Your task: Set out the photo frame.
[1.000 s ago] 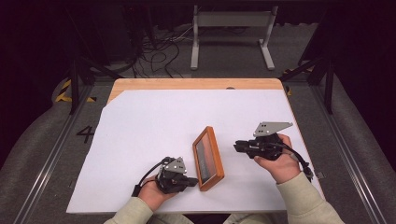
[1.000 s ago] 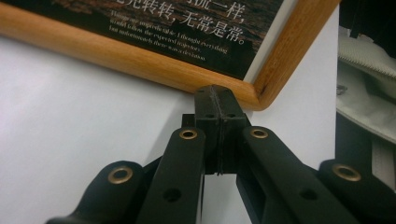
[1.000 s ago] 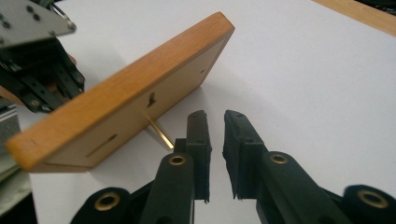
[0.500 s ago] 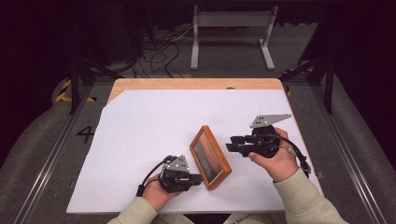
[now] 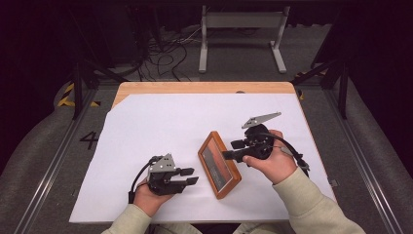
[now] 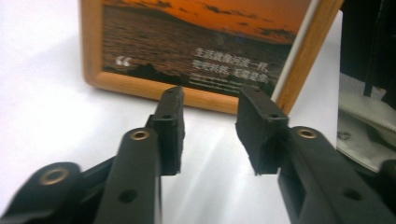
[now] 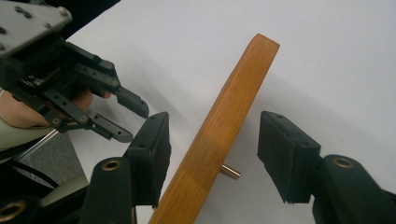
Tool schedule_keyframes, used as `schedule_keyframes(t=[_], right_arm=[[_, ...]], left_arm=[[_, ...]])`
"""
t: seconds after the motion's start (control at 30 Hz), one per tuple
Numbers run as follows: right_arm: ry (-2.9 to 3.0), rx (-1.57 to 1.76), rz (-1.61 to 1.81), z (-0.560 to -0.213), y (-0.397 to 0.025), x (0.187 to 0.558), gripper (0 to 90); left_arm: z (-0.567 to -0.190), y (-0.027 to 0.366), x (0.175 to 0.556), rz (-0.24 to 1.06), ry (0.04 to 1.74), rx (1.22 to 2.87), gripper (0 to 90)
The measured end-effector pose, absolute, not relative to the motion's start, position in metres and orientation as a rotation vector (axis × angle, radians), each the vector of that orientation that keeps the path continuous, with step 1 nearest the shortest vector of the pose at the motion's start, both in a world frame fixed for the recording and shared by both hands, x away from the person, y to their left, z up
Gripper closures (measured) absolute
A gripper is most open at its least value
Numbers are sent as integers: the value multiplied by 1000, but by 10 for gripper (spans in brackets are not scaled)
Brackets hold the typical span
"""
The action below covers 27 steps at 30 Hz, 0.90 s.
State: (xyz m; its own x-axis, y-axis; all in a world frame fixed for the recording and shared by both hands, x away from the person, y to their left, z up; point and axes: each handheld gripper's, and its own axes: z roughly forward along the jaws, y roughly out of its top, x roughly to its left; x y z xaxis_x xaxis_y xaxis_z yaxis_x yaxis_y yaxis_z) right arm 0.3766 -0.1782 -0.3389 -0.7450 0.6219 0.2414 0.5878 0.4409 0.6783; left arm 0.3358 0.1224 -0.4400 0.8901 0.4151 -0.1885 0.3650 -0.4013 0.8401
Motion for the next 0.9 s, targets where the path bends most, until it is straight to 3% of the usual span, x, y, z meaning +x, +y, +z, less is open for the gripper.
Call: schedule_keyframes(t=[0.47,0.9], right_arm=[[2750,1213,1032,-364,-151,394,428],[2816,1289,932,-375,-141,398,562]], left_arm=[[-437,139,341,123,602,1985,539],[-436,141,341,129,613,1971,535]])
